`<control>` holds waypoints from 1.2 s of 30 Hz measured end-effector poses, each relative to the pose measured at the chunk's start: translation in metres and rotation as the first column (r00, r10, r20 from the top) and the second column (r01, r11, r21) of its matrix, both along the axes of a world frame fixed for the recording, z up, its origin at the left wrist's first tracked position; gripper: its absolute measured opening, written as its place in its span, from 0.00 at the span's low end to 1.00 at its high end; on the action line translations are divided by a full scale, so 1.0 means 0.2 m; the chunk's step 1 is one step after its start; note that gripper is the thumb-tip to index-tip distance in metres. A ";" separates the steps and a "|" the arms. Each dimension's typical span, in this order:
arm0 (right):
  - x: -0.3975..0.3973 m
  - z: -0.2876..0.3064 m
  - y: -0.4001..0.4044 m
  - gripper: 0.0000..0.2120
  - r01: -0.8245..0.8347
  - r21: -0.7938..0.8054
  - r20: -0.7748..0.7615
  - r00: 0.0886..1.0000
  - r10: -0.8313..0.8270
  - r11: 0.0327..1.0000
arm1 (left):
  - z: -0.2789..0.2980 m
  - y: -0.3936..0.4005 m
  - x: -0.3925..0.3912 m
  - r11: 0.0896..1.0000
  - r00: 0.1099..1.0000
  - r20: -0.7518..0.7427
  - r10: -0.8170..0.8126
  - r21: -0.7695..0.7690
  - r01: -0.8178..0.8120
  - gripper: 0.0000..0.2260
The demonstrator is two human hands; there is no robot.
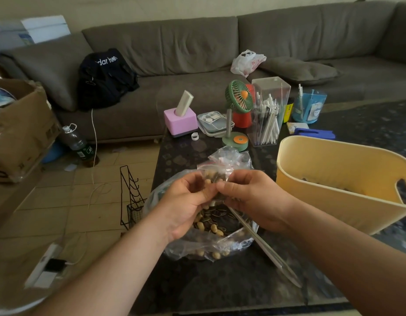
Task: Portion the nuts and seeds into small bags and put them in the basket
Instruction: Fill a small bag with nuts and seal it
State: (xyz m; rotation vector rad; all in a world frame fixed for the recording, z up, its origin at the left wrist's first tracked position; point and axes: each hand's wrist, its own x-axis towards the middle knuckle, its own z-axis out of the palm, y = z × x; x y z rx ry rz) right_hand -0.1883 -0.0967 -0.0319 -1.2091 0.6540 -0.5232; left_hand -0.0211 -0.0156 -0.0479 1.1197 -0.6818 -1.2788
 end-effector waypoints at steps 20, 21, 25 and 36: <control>-0.01 -0.01 0.00 0.11 0.070 0.011 0.023 0.997 -0.071 0.997 | 0.01 0.00 -0.04 0.995 0.999 -0.050 -0.005 0.104 0.010 0.21; -0.01 0.00 0.00 0.11 0.067 0.014 0.023 0.997 -0.067 0.998 | 0.01 0.00 -0.04 0.995 0.998 -0.061 0.002 0.100 0.004 0.19; -0.01 0.01 0.00 0.10 0.056 0.015 0.026 0.998 -0.057 0.998 | 0.02 0.00 -0.04 0.996 0.998 -0.054 0.011 0.088 -0.006 0.14; 0.02 0.01 0.00 0.08 0.140 -0.013 0.020 0.990 -0.140 0.990 | 0.02 0.00 -0.05 0.992 0.998 0.055 -0.001 0.129 -0.006 0.11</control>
